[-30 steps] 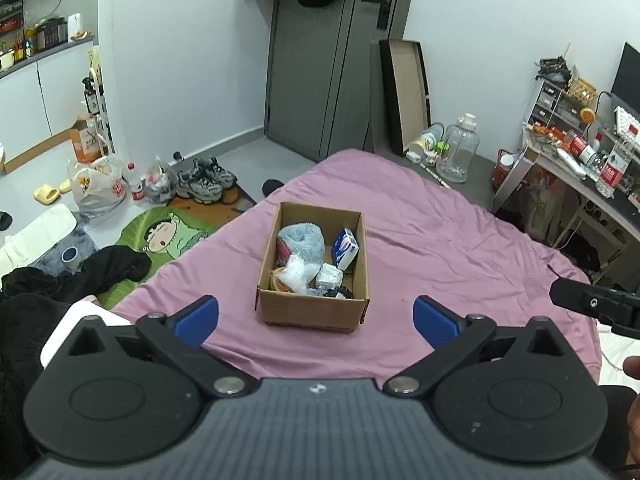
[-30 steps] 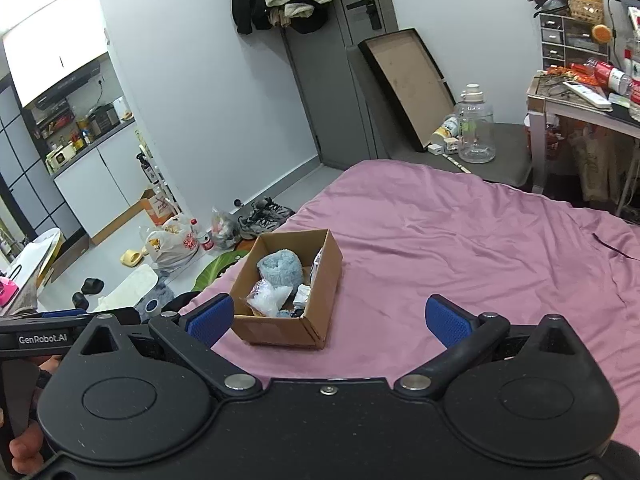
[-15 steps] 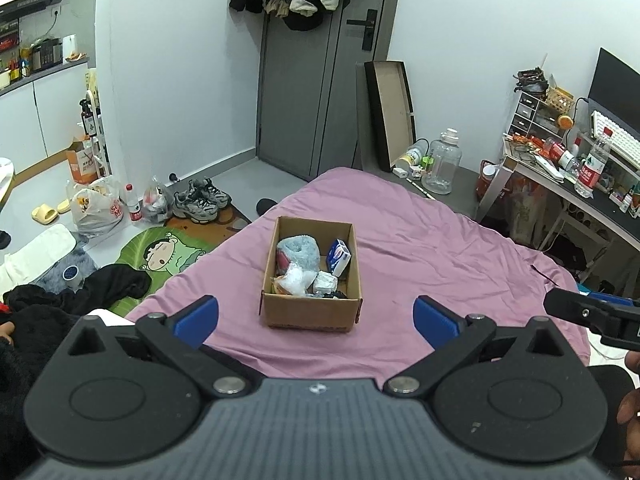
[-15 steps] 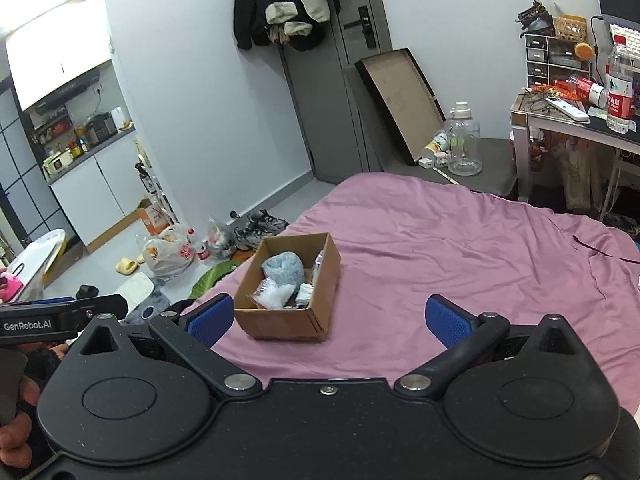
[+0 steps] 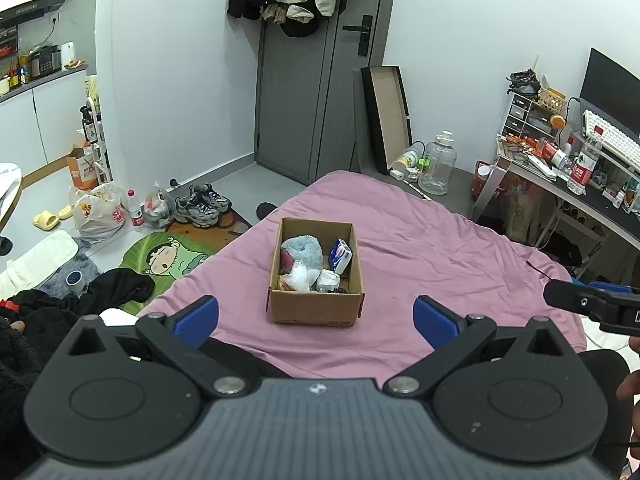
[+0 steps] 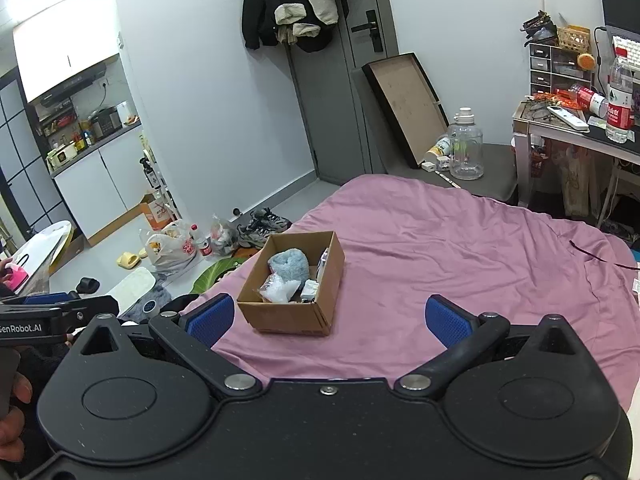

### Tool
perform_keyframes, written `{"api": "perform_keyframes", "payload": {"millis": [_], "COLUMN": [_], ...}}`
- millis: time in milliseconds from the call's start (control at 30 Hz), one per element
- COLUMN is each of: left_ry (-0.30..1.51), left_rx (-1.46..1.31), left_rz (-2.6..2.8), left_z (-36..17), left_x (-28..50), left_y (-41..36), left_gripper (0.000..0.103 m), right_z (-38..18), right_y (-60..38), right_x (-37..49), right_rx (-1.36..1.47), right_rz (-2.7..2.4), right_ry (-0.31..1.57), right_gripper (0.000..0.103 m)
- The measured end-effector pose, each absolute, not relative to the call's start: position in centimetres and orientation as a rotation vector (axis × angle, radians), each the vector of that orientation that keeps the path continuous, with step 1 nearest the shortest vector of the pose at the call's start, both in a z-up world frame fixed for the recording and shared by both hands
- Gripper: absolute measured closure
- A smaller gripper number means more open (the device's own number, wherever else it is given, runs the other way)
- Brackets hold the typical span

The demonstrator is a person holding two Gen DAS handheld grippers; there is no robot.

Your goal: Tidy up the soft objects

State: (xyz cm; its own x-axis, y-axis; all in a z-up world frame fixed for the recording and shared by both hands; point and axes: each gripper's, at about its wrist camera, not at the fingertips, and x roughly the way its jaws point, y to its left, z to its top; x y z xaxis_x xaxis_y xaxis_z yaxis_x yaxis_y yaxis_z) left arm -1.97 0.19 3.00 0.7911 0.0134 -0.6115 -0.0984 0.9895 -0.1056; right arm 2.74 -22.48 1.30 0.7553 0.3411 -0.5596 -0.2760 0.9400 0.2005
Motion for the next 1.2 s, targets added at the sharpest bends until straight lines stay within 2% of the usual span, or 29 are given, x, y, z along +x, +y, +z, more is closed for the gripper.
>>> {"api": "perform_keyframes", "payload": {"millis": [1200], "left_ry": [0.648], "left_rx": [-0.122], "left_rz": [0.024], "left_z": [3.0], "left_x": [-2.3], "left_y": [-1.0], "left_gripper": [0.0], "right_z": [0.5], "right_y": [-22.8], "right_x": [2.6], "right_rx": [0.108], "right_rz": [0.311], "right_ry": [0.648], "right_gripper": [0.0]}}
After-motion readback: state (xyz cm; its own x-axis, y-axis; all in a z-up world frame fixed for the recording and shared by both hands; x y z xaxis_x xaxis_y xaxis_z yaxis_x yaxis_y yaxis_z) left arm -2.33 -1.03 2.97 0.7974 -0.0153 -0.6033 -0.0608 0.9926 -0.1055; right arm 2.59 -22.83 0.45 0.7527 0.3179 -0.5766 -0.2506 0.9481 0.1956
